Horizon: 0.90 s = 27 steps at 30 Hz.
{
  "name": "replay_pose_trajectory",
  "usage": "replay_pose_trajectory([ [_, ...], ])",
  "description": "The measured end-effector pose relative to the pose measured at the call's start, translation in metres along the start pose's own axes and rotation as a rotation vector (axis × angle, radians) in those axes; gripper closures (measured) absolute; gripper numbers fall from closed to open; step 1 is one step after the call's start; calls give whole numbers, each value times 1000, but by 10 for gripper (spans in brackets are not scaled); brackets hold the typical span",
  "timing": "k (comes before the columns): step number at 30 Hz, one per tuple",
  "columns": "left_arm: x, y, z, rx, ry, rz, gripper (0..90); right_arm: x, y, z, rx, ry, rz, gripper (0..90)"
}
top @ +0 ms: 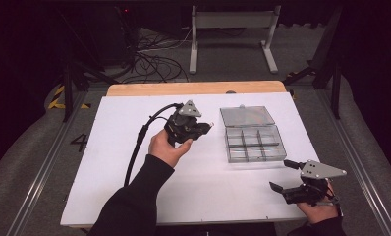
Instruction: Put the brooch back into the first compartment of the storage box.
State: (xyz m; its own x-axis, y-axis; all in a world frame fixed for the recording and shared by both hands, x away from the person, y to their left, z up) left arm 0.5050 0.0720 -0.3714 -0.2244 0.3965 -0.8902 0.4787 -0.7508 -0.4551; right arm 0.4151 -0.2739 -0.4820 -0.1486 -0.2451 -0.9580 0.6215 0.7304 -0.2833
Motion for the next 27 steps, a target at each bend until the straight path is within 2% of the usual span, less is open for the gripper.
replay_pose_trajectory([
  [8, -5, 16, 3, 18, 12, -13, 835, 1, -4, -1, 8, 5, 2, 80],
  [14, -5, 29, 3, 28, -11, -6, 834, 1, -4, -1, 4, 4, 3, 80],
  [20, -4, 41, 1, 16, -20, 19, 833, 1, -4, -1, 0, 3, 8, 80],
  [27, 0, 55, -5, 8, -63, 73, 832, 1, -3, 0, -6, 2, 10, 80],
])
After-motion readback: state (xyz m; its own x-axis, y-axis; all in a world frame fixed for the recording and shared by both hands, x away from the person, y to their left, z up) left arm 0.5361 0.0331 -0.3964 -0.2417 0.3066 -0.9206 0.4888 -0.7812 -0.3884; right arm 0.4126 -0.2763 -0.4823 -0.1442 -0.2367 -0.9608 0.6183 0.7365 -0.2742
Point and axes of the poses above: each handheld gripper's, and its own axes: y roughly forward along the jaws, x roughly out of its underside, z roughly to its right, the point moved 3 cm from there along y, roughly forward along the jaws, and after that the axes turned 12 degrees about z, right-handed, at the moved point
